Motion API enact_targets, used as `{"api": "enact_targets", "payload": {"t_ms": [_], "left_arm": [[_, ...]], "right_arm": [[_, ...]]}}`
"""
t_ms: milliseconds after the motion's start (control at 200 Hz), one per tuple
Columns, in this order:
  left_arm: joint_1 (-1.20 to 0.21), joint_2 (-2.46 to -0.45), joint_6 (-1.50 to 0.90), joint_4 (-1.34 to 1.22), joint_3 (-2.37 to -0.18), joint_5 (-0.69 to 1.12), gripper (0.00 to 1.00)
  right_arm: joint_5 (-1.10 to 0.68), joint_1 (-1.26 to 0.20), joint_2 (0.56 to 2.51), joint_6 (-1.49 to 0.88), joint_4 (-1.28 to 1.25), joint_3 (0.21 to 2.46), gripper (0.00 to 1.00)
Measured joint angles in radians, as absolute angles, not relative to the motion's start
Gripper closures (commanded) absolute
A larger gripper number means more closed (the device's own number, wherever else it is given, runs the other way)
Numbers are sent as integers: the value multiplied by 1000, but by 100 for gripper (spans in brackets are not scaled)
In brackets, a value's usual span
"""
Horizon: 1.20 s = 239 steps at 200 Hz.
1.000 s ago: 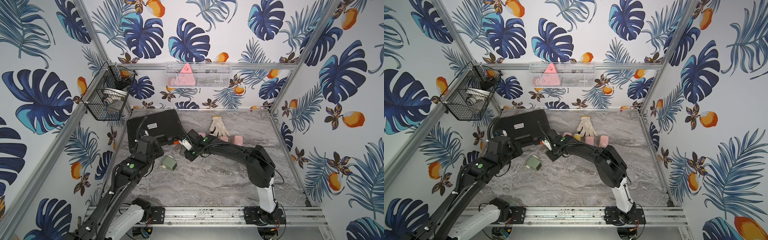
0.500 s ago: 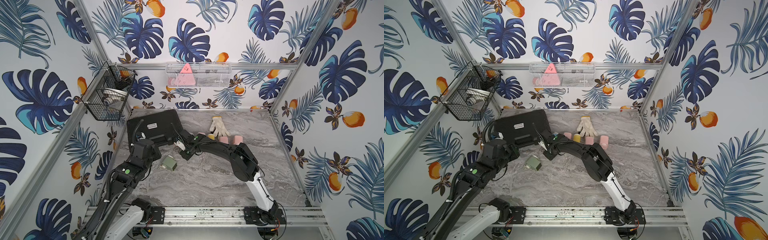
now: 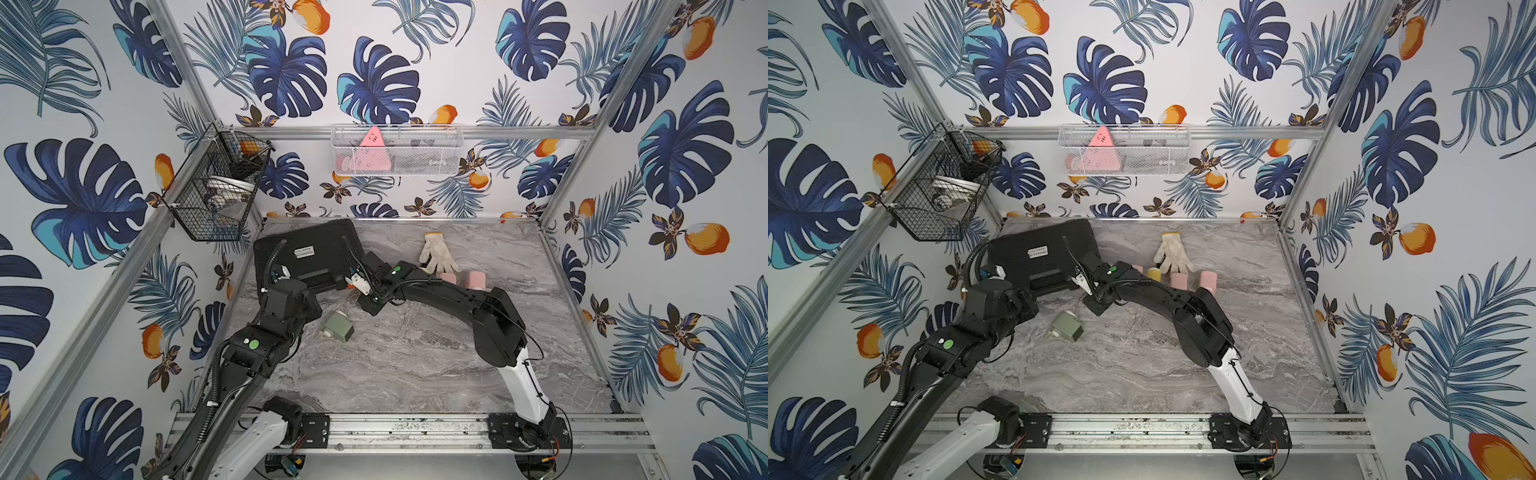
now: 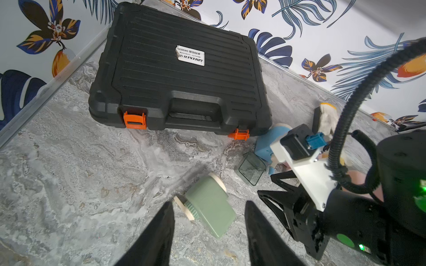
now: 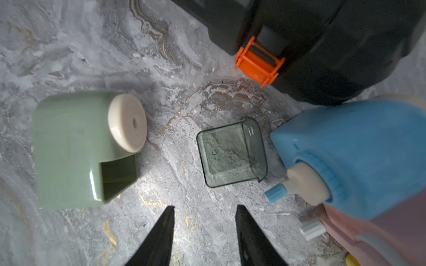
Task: Put the tray back into the pencil sharpener
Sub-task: Pick up the container from the center of the board.
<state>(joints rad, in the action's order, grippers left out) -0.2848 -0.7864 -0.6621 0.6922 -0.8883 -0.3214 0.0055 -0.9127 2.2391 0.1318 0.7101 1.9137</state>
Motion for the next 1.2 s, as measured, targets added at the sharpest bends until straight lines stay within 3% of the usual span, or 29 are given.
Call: {"api": "enact_targets", "payload": {"t_ms": [396, 1197], "left_arm": [[-285, -725, -704, 704, -870, -366, 49], [-285, -722, -711, 694, -870, -377, 52]], "right_arm": [[17, -912, 2394, 168, 722, 2062, 58], [13, -910, 2413, 165, 721, 2028, 89]]}}
